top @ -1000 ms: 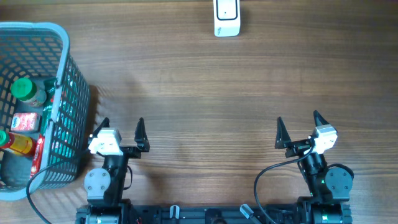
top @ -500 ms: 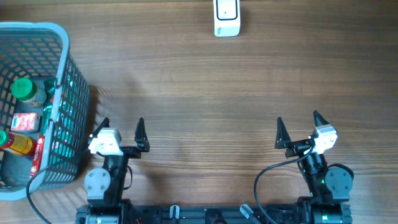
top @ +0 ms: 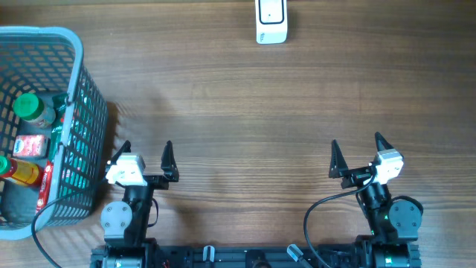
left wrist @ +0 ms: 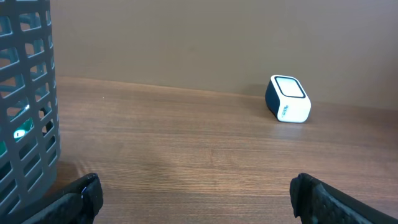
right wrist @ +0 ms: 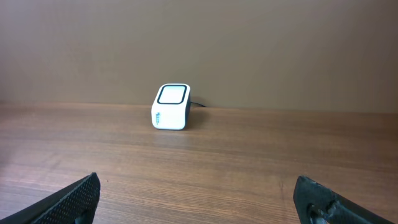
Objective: Scan the item barcode
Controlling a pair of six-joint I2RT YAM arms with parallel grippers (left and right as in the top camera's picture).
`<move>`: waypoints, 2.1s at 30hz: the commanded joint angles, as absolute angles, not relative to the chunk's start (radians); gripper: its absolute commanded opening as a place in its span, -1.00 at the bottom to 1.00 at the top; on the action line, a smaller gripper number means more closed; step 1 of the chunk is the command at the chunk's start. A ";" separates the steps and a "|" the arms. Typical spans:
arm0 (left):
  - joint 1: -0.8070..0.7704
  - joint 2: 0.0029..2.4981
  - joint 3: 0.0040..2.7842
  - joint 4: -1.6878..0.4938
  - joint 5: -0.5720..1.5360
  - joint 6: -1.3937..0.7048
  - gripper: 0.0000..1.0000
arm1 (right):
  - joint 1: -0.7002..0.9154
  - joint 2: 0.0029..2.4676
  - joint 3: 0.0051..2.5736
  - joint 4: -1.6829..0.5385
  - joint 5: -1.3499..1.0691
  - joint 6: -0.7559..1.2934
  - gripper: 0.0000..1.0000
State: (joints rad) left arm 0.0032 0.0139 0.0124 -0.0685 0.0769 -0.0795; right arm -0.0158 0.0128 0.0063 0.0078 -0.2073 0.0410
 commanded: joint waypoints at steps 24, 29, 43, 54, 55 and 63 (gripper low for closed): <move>0.012 0.341 0.487 0.093 0.370 -0.431 1.00 | -0.010 0.014 0.005 0.014 -0.195 0.055 1.00; 0.012 0.660 0.914 -0.141 0.435 -0.435 1.00 | -0.010 0.014 0.005 0.014 -0.195 0.055 1.00; 0.089 1.007 1.368 -0.687 0.118 -0.554 0.99 | -0.010 0.014 0.005 0.014 -0.195 0.054 1.00; 0.565 1.306 1.676 -1.233 -0.133 -0.649 1.00 | -0.010 0.014 0.005 0.014 -0.195 0.055 1.00; 0.618 1.314 1.676 -1.254 -0.133 -0.649 1.00 | -0.010 0.014 0.005 0.014 -0.195 0.055 0.99; 0.920 1.370 1.617 -1.365 -0.282 -0.727 1.00 | -0.010 0.014 0.005 0.014 -0.195 0.055 1.00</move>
